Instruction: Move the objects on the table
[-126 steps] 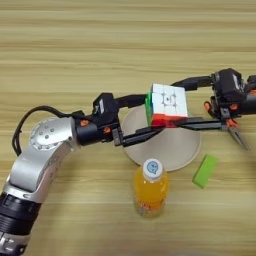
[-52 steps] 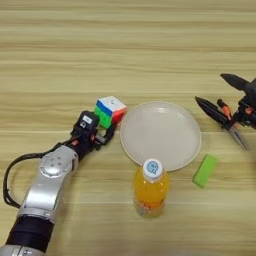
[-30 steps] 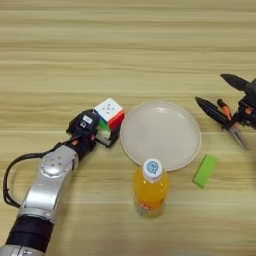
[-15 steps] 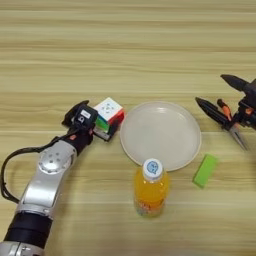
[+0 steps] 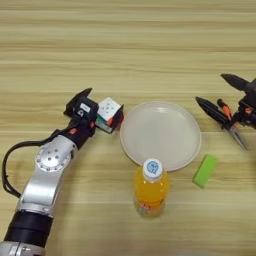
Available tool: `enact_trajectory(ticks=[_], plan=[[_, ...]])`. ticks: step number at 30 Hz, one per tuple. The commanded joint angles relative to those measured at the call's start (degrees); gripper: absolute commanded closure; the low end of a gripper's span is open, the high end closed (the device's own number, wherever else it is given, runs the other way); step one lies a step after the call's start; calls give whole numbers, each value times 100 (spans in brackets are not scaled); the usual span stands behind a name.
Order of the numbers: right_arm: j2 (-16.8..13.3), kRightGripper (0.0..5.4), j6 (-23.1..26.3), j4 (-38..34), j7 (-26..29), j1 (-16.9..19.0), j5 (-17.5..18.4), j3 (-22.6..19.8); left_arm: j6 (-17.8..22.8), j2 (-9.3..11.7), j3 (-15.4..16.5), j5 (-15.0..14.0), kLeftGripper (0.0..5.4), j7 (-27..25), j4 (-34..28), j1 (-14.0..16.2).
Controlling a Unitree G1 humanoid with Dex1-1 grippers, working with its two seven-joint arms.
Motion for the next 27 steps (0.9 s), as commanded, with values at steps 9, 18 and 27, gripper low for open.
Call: enact_trajectory(ticks=[9, 18, 27], plan=[[-50, 0, 73, 426, -239, -143, -253, -46, -879, -198, 543, -503, 3, 77, -119, -384], [43, 0, 422, 1000, -852, -179, -500, -108, -1354, -342, 997, -564, 3, 469, 769, -754], [332, 0, 530, 1591, -1292, -173, -799, 31, -1721, -369, 1093, -553, 3, 589, 1239, -889]])
